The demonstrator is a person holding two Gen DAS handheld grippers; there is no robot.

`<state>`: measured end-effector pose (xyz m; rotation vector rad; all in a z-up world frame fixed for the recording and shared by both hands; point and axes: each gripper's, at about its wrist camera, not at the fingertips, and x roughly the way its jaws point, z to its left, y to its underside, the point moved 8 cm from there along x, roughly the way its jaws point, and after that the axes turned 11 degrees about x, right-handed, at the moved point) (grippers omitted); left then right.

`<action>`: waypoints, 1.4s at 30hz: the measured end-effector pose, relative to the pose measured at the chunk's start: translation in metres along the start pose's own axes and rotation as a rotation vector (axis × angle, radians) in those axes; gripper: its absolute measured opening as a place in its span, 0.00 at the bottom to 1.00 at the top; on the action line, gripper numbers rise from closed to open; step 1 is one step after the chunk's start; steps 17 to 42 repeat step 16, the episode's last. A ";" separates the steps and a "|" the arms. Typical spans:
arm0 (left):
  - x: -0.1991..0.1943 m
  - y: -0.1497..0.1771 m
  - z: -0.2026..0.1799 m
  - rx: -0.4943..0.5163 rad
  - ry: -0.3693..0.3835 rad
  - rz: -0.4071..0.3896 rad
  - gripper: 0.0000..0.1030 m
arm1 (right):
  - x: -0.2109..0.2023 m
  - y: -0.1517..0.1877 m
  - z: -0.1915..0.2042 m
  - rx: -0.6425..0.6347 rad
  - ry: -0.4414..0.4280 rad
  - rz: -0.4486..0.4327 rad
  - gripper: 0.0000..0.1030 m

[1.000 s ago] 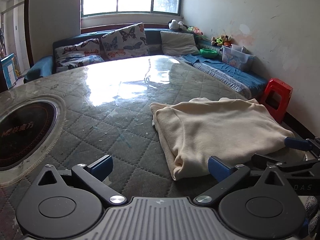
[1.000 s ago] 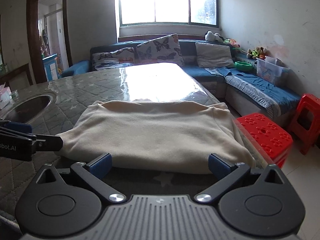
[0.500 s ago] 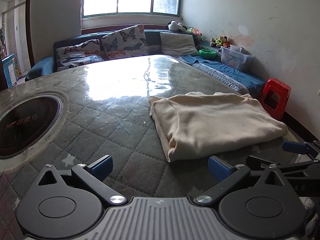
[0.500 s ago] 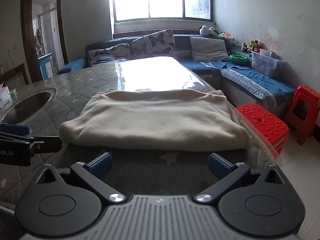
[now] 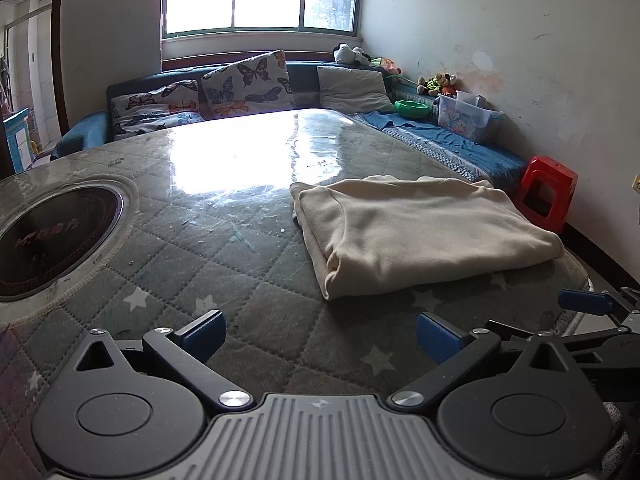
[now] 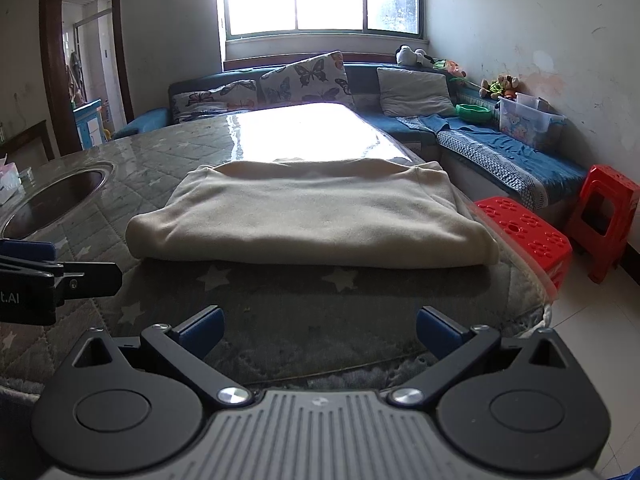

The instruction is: Fold clothes

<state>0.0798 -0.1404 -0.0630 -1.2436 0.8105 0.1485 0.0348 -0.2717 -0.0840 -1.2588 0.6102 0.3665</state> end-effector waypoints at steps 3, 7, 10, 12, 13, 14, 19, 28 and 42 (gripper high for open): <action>-0.001 0.002 -0.003 0.003 0.000 -0.002 1.00 | -0.003 0.001 -0.001 0.001 0.001 -0.004 1.00; -0.004 0.004 -0.007 0.009 -0.001 -0.004 1.00 | -0.005 0.002 -0.003 0.009 0.004 -0.008 1.00; -0.003 0.005 -0.008 0.008 -0.001 0.000 1.00 | -0.006 0.002 -0.005 0.010 0.007 -0.008 1.00; -0.003 0.006 -0.009 0.009 -0.001 0.002 1.00 | -0.007 0.003 -0.006 0.011 0.006 -0.009 1.00; -0.003 0.006 -0.010 0.009 -0.001 0.003 1.00 | -0.007 0.003 -0.006 0.012 0.005 -0.009 1.00; -0.002 0.006 -0.011 0.010 0.000 0.004 1.00 | -0.007 0.003 -0.006 0.013 0.005 -0.010 1.00; -0.002 0.007 -0.012 0.013 0.002 0.006 1.00 | -0.008 0.004 -0.006 0.013 0.004 -0.011 1.00; -0.002 0.007 -0.012 0.013 0.002 0.006 1.00 | -0.008 0.004 -0.006 0.013 0.004 -0.011 1.00; -0.002 0.007 -0.012 0.013 0.002 0.006 1.00 | -0.008 0.004 -0.006 0.013 0.004 -0.011 1.00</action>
